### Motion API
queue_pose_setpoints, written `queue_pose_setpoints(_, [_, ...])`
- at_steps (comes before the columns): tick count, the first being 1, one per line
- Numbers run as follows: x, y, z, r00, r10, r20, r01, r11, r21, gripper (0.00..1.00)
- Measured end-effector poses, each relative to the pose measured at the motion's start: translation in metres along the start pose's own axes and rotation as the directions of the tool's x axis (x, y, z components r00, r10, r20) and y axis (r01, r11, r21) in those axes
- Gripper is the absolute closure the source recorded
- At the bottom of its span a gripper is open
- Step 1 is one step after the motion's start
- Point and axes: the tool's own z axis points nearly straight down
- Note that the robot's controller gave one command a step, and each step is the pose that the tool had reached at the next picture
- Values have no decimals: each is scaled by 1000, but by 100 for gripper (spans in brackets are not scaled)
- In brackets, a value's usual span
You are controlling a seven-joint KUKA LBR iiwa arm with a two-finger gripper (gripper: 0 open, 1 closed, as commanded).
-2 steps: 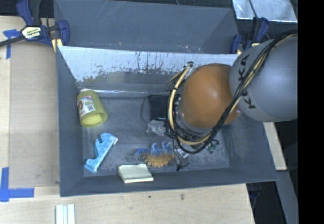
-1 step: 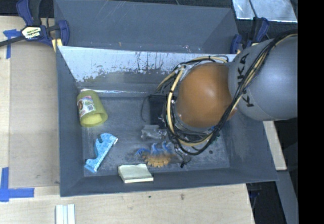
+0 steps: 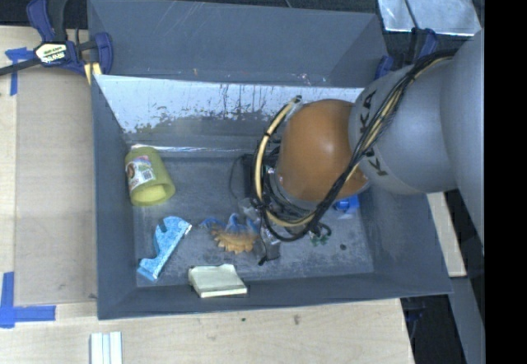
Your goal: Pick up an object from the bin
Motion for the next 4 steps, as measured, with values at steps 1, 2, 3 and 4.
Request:
queue_pose_setpoints(1, [-2, 0, 2, 1000, 16, 2, -16, 1000, 1, 100])
queue_pose_setpoints(2, [0, 1, -41, 999, 37, -2, -37, 999, -1, 100])
queue_pose_setpoints(3, [1, 6, -122, 994, 109, 4, -109, 994, 0, 100])
queue_pose_setpoints(4, [1, 6, -122, 994, 110, 4, -110, 994, 0, 100])
